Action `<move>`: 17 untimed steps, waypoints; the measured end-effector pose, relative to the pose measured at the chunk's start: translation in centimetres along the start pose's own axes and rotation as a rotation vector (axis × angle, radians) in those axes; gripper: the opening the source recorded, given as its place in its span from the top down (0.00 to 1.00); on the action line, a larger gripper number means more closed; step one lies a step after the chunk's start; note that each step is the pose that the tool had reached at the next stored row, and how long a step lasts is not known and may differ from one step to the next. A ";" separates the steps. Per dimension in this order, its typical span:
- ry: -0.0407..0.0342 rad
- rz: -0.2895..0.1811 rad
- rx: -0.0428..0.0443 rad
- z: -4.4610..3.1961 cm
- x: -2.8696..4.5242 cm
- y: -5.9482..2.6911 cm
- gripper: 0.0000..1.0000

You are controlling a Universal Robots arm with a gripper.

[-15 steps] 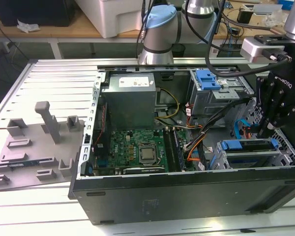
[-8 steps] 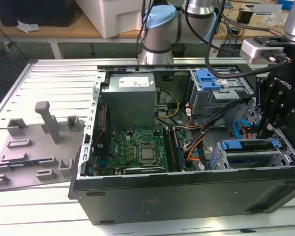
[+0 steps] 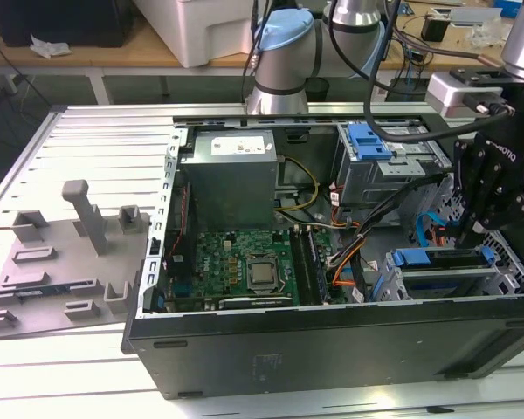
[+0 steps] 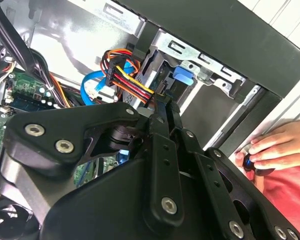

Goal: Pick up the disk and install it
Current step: 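Insert the first disk wire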

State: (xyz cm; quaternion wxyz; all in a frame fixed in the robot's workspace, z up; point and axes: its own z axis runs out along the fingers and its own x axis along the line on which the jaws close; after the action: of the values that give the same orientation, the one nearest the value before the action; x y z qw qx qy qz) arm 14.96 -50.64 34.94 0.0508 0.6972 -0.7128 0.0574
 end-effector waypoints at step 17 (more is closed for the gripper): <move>0.0020 -0.001 0.0002 0.36 -0.06 0.00 0.83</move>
State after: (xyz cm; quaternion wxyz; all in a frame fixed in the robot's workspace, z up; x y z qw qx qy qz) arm 14.96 -50.64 34.58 0.0514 0.6975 -0.7124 0.0581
